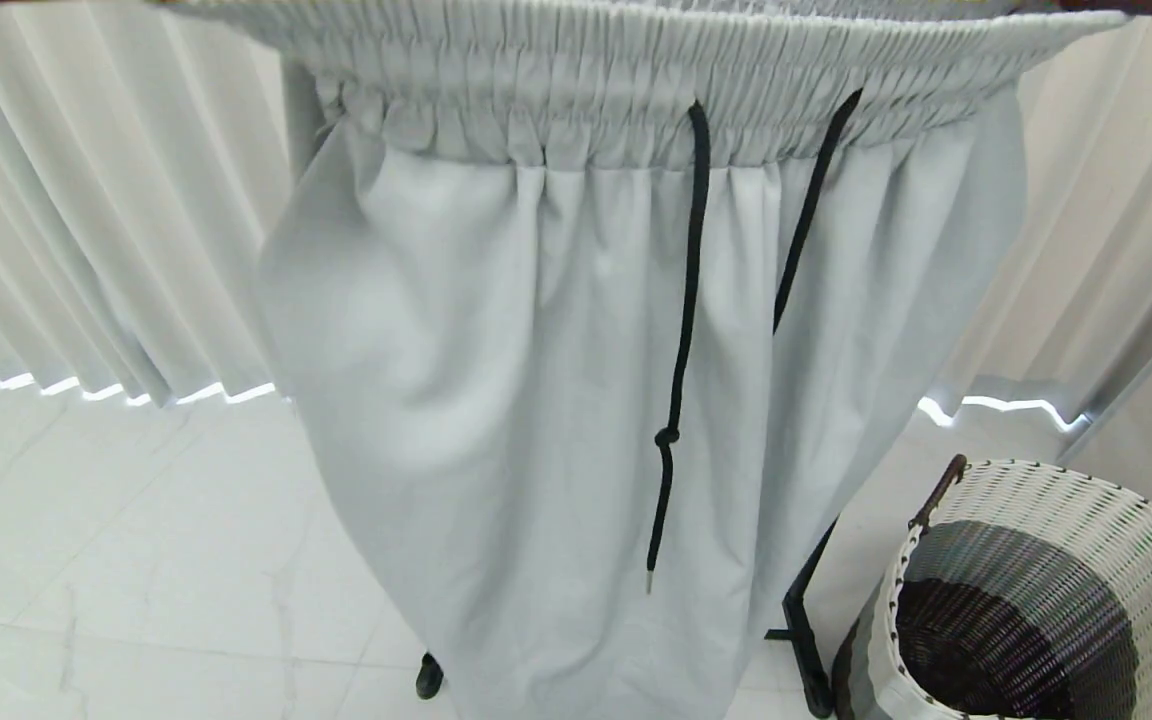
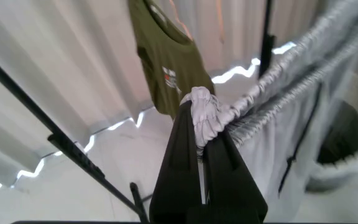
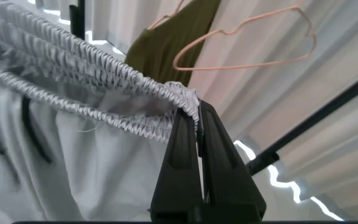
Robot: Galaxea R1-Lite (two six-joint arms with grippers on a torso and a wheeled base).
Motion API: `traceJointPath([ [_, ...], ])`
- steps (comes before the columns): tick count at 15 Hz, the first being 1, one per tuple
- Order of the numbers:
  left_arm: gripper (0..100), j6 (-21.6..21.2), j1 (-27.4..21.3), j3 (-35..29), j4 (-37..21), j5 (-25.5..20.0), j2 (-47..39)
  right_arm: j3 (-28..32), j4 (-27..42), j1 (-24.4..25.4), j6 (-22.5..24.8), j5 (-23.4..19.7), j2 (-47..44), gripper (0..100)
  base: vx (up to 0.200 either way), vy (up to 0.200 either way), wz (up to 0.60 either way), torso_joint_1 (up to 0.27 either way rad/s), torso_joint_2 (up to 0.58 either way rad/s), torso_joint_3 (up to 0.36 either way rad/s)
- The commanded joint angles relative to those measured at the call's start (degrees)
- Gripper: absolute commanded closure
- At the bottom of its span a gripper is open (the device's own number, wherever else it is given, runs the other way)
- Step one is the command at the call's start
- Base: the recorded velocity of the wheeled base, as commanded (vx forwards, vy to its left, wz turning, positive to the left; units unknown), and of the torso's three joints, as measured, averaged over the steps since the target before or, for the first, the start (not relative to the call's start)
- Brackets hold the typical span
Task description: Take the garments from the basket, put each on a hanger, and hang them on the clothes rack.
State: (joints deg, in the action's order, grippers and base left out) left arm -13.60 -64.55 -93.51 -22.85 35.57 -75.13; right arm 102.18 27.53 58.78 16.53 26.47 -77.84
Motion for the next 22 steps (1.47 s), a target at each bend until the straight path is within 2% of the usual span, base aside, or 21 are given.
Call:
traceJointPath([
  [1, 100, -0.37, 3.2, -0.27, 2.19, 0.02, -5.11, 0.65, 1.48, -0.16, -0.53, -0.01, 1.99, 100, 0.0, 0.0, 0.0, 0.0, 0.0, 0.0],
  [2, 100, -0.37, 2.76, 1.4, 2.37, 0.11, -5.38, -4.36, 1.48, 0.02, -1.15, 0.17, 3.83, 100, 0.0, 0.0, 0.0, 0.0, 0.0, 0.0],
  [4, 100, -0.46, 2.32, 1.84, 2.63, 0.11, -5.38, -7.0, 1.39, 0.02, -1.15, 0.17, 5.24, 100, 0.0, 0.0, 0.0, 0.0, 0.0, 0.0],
  [14, 100, -0.46, 2.59, 1.84, 2.63, 0.2, -3.88, -7.08, 0.6, 0.19, -1.15, 0.17, 5.06, 100, 0.0, 0.0, 0.0, 0.0, 0.0, 0.0],
  [15, 100, -0.46, 2.76, 1.84, 2.63, 0.2, -3.8, -7.17, 0.6, 0.19, -1.15, 0.17, 5.24, 0, 0.0, 0.0, 0.0, 0.0, 0.0, 0.0],
  [17, 100, -0.46, 2.94, 1.93, 2.63, 0.29, -3.44, -7.44, 0.69, 0.19, -0.8, 0.08, 5.77, 0, 0.0, 0.0, 0.0, 0.0, 0.0, 0.0],
  [19, 100, -0.46, 5.75, 2.02, 2.63, 3.8, -3.44, -9.54, 0.69, 0.28, -0.53, -0.54, 7.52, 0, 0.0, 0.0, 0.0, 0.0, 0.0, 0.0],
  [20, 100, -0.46, 7.51, 2.11, 2.63, 5.56, -3.53, -10.95, 0.69, 0.81, 0.08, -1.24, 8.93, 0, 0.0, 0.0, 0.0, 0.0, 0.0, 0.0],
  [22, 100, -0.46, 8.47, 2.37, 2.63, 6.18, -3.44, -12.45, 0.69, 3.27, 0.17, -4.32, 11.13, 0, 0.0, 0.0, 0.0, 0.0, 0.0, 0.0],
])
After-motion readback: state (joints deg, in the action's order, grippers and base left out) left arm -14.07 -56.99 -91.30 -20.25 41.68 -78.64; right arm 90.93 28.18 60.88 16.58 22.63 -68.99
